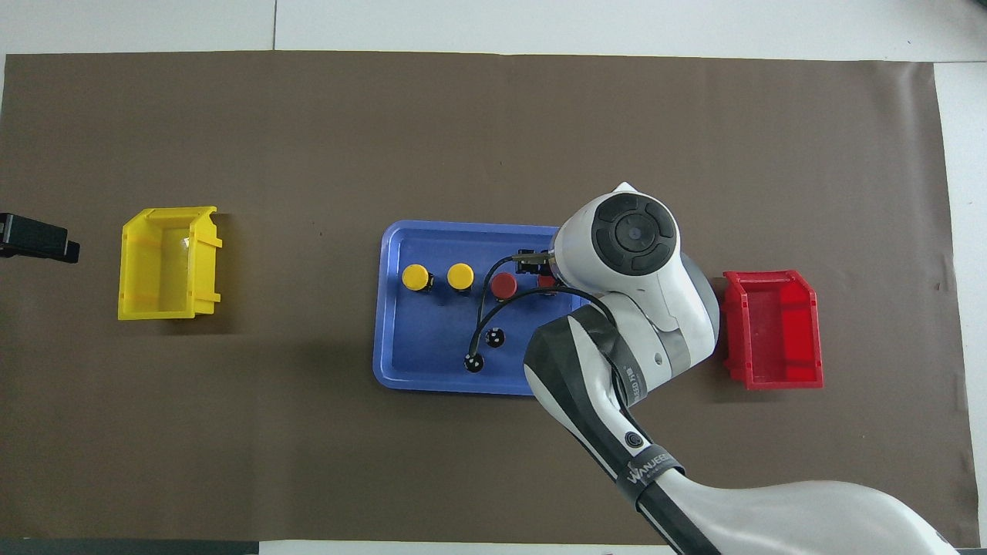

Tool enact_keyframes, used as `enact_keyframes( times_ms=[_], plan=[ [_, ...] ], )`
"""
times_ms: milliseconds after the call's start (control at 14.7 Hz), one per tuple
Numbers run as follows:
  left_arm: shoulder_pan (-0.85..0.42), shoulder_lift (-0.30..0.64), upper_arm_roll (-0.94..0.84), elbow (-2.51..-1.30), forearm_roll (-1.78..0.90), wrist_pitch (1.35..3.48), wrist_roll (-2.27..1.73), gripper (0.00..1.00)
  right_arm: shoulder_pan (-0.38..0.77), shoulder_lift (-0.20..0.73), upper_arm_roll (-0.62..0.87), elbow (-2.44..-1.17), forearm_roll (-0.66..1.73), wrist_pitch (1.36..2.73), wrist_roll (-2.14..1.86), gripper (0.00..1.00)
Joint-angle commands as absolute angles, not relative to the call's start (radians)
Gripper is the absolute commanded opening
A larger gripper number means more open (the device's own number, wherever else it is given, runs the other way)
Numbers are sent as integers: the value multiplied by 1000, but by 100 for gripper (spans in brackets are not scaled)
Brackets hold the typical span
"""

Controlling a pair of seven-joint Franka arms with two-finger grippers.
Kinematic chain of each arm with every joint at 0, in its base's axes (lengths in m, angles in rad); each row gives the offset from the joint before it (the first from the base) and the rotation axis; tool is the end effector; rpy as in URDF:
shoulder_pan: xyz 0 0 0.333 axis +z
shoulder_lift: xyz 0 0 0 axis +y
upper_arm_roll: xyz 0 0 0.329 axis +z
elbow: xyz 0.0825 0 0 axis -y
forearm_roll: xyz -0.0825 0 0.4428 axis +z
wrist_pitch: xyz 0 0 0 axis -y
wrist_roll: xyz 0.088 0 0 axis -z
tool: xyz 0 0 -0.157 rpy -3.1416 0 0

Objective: Sort red and yellow buttons by color
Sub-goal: 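Close the right gripper on the red button and lift it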

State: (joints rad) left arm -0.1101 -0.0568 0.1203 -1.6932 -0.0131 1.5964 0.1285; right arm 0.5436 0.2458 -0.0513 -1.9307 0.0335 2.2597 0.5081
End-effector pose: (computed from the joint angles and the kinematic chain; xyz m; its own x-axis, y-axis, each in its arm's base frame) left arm 0.5927 0.0054 0.5588 0.9923 -0.1181 -0.0375 -0.1173 -0.9928 0.0249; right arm 0.5907 0.3200 0.2988 0.9972 -0.0356 0.0655 -0.0321 -0.9980 -0.0537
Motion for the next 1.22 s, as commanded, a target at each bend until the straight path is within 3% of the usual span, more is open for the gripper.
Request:
enact_keyframes(
  times_ms=[0, 679, 1019, 1155],
  plan=[
    [-106, -86, 114, -1723, 2, 1601, 140, 100, 558, 242, -52, -1951, 45, 2280, 525, 81],
    [-101, -86, 114, -1726, 2, 1611, 138, 100, 569, 264, -52, -1960, 35, 2304, 511, 60],
    [-110, -86, 114, -1729, 2, 1629, 126, 100, 568, 264, -52, -1951, 34, 2283, 506, 33],
    [-132, -90, 104, -1755, 2, 1672, 88, 100, 554, 256, -54, -1901, 32, 2212, 494, 29]
  ],
)
